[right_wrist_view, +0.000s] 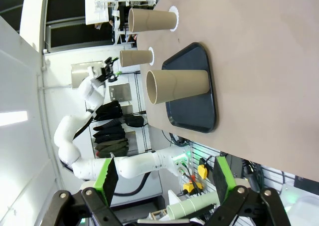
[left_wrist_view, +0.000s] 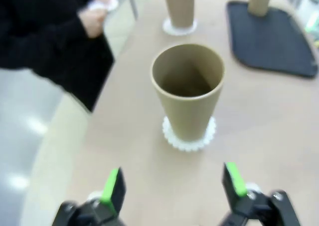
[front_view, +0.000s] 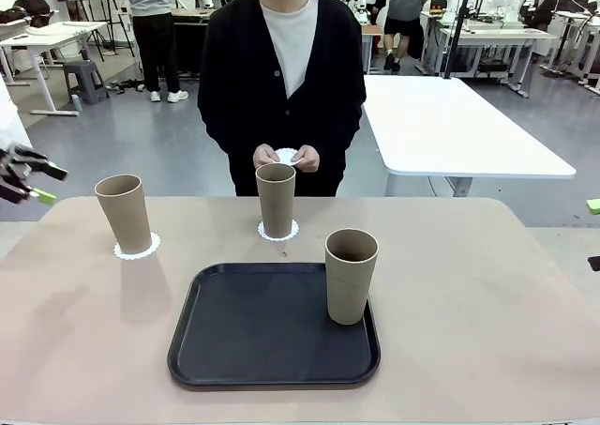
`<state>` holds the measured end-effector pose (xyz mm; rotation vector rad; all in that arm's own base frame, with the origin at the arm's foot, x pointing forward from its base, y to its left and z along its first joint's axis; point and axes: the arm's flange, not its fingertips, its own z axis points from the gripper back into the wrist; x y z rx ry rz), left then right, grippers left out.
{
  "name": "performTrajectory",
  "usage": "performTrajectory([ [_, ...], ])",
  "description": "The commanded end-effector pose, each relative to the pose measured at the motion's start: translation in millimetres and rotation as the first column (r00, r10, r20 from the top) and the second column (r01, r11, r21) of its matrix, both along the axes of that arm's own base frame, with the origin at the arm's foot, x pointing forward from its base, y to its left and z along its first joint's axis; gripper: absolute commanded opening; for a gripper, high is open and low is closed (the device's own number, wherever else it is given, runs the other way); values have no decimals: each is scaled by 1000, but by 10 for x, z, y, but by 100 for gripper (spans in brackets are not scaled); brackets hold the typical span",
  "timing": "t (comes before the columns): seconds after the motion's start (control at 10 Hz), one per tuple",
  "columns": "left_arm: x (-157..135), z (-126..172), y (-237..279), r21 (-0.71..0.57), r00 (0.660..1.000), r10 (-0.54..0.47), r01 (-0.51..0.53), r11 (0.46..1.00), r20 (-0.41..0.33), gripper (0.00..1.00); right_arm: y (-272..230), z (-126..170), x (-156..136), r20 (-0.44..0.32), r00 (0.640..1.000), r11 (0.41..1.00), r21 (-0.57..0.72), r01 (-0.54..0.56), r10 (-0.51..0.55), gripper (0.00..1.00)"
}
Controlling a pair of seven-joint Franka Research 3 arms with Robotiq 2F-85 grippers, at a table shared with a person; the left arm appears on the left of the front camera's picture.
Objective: Place coasters on the table and set cups on them.
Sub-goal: Take one Reusable plastic cup from the Flat Tray and place it on a coaster set by the human.
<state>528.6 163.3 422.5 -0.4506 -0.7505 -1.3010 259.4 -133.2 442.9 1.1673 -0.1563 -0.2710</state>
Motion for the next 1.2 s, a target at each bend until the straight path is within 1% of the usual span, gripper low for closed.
performTrajectory([
  [0.0, -305, 370, -404, 289, 993, 37, -2, 957, -115, 100, 5, 5, 9, 16, 1000, 1000, 17, -4, 3, 100],
  [0.1, -438, 493, -528, 386, 987, 36, 26, 922, -154, 100, 5, 5, 9, 16, 1000, 1000, 17, -4, 3, 100],
  [0.2, -556, 622, -666, 424, 984, 31, 46, 905, -173, 100, 5, 5, 9, 16, 1000, 1000, 17, -4, 3, 100],
  [0.3, -743, 743, -829, 412, 971, 86, 14, 911, -224, 100, 5, 5, 9, 16, 1000, 1000, 17, -4, 3, 100],
  [0.4, -845, 830, -947, 430, 966, 111, -1, 903, -232, 100, 5, 5, 9, 16, 1000, 1000, 17, -4, 3, 100],
  [0.5, -944, 837, -1062, 445, 963, 125, -4, 895, -241, 100, 5, 5, 9, 16, 1000, 1000, 17, -4, 3, 100],
  [0.6, -962, 853, -1165, 463, 958, 149, -19, 886, -246, 100, 5, 5, 9, 16, 1000, 1000, 17, -4, 3, 100],
  [0.7, -947, 829, -1036, 445, 965, 115, 2, 896, -237, 100, 5, 5, 9, 16, 1000, 1000, 17, -4, 3, 100],
  [1.1, -947, 829, -1036, 445, 965, 115, 2, 896, -237, 100, 5, 5, 9, 16, 1000, 1000, 17, -4, 3, 100],
])
